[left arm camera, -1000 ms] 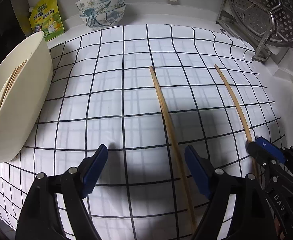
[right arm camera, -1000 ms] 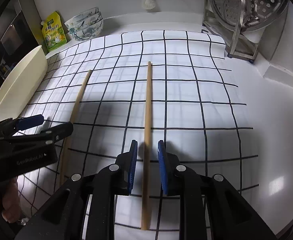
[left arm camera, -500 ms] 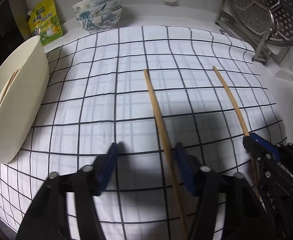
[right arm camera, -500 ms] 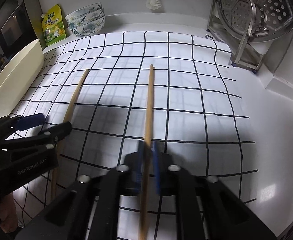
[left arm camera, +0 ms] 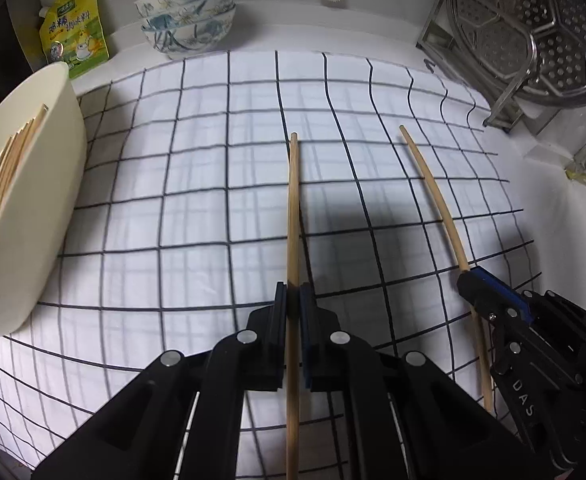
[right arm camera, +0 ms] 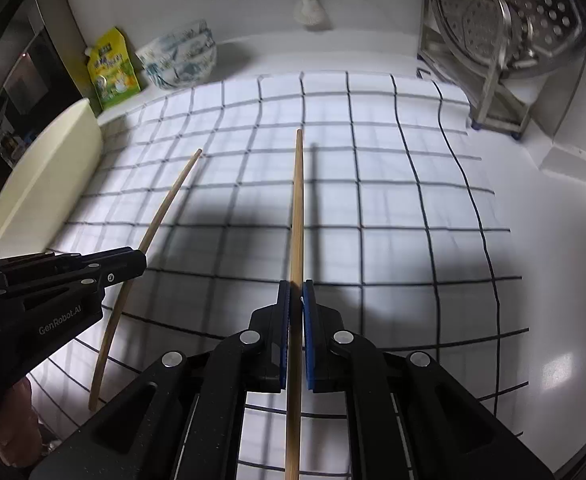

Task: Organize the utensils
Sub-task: 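Carry the left tool's chopstick over the basin while the right tool carries its chopstick, then open the left tool to drop its chopstick in the basin while the right tool releases its own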

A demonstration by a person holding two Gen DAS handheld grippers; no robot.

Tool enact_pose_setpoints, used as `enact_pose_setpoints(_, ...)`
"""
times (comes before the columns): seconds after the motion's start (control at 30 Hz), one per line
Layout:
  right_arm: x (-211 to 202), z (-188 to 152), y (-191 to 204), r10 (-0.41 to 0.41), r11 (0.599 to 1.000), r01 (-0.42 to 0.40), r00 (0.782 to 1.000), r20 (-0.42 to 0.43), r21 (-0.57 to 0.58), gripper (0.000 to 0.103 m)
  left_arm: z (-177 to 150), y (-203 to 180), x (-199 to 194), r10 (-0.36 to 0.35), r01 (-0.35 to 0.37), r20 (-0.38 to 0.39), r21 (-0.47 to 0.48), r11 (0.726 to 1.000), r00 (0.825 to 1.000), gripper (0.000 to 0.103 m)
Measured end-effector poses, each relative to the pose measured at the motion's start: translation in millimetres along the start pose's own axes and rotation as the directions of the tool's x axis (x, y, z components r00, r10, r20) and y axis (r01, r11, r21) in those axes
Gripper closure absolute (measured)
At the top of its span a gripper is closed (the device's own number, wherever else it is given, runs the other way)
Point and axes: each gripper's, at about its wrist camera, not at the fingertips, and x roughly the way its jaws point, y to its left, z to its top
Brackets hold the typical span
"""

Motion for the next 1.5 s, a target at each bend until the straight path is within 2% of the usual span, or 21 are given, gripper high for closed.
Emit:
enact_pose_setpoints(0.17,-18,24,28,0.041,0.999,-0.04,0.998,0.045,-0.01,0.097,12,19,-36,-0.011,0.011,0.062,0.011,1.0,0.998,0.096)
enact_pose_setpoints(0.27,-27,45,53,0.076,0.997,-0.074,0.994,0.079,-0.031,0.097,20,50,-65,0.004,-0.003,0.122,-0.007,1.0,0.992,0.096)
enact_pose_setpoints(0.37,-31,65,83,0.125,0.991,-0.12,0.987,0.102,-0.055,0.097,28,80,-81,0.017,-0.011,0.14,-0.044,0.999,0.99,0.096)
enact_pose_setpoints(0.63,-18,117,197,0.264,0.954,-0.244,0.959,0.1,-0.174,0.097,40,186,-117,0.147,-0.116,0.2,-0.16,0.98,0.969,0.096)
enact_pose_setpoints(0.8,6,132,264,0.312,0.928,-0.295,0.949,0.043,-0.227,0.097,44,246,-117,0.213,-0.167,0.193,-0.23,0.959,0.958,0.096)
enact_pose_setpoints(0.93,30,136,293,0.316,0.924,-0.31,0.949,-0.014,-0.224,0.097,46,280,-107,0.228,-0.181,0.164,-0.262,0.948,0.96,0.096)
enact_pose_setpoints(1.07,50,136,310,0.31,0.926,-0.317,0.948,-0.064,-0.207,0.097,45,298,-92,0.217,-0.175,0.134,-0.27,0.947,0.967,0.096)
enact_pose_setpoints(1.27,58,135,314,0.288,0.935,-0.295,0.955,-0.065,-0.198,0.096,42,305,-86,0.203,-0.166,0.117,-0.268,0.949,0.972,0.095)
enact_pose_setpoints(1.37,54,135,310,0.274,0.945,-0.276,0.961,-0.037,-0.176,0.082,42,308,-86,0.194,-0.157,0.111,-0.282,0.947,0.975,0.078)
enact_pose_setpoints(1.4,53,136,309,0.272,0.947,-0.273,0.962,-0.029,-0.171,0.079,42,310,-87,0.195,-0.156,0.111,-0.289,0.944,0.974,0.066)
enact_pose_setpoints(1.43,50,136,307,0.27,0.948,-0.269,0.963,-0.019,-0.168,0.079,41,311,-89,0.196,-0.155,0.115,-0.294,0.943,0.974,0.052)
enact_pose_setpoints(1.5,46,136,304,0.257,0.952,-0.254,0.966,-0.005,-0.169,0.078,39,313,-96,0.202,-0.154,0.133,-0.302,0.941,0.97,0.043)
